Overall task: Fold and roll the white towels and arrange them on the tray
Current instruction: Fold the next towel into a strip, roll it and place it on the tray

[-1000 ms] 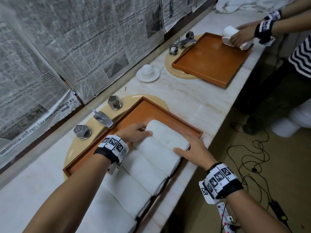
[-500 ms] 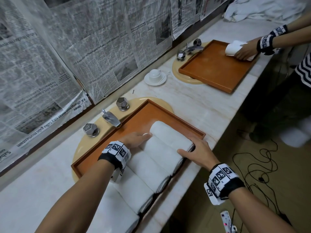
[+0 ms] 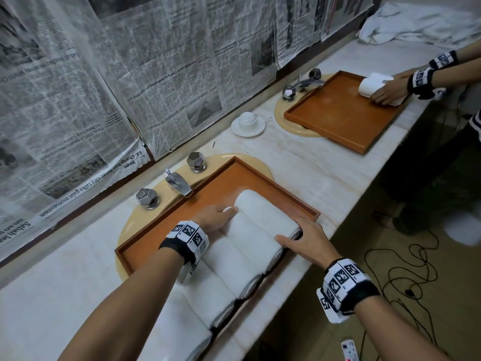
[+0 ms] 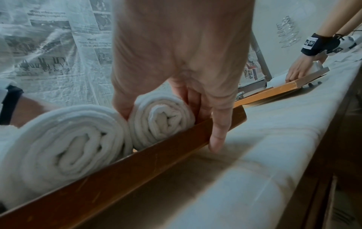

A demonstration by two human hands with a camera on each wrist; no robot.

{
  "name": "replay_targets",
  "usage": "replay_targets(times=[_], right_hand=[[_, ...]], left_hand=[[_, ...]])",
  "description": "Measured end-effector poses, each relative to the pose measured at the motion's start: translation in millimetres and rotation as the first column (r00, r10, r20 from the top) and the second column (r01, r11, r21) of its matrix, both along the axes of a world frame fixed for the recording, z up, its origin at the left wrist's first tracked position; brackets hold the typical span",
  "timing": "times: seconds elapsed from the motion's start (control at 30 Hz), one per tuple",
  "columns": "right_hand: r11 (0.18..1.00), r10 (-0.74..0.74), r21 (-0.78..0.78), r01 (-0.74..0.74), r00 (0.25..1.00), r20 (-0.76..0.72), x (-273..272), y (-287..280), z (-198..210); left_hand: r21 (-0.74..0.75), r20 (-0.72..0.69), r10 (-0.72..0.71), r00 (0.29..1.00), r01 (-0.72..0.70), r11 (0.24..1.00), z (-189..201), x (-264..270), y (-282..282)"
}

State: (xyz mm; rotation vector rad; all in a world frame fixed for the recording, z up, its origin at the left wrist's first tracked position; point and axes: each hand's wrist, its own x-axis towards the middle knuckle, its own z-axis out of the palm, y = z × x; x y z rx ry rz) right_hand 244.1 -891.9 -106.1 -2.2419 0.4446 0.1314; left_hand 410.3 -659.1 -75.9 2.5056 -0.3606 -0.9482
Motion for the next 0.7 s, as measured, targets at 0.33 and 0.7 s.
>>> replay_targets(times=[0.33, 0.7], right_hand=[[0.992, 0.034, -0.124, -0.036, 0.999, -0.02, -11.6, 3.0, 4.1], [0.926, 0.172, -0.357, -0.122, 0.979, 0.112, -33.1, 56.2, 53.9]], left_hand=[[-0.068, 0.236, -0.022, 0.971, 0.039, 0.997, 5.4, -21.1, 5.4], [-0.157, 0.357, 0.047, 0.933, 0.011, 0.988, 37.2, -66.6, 68.1]])
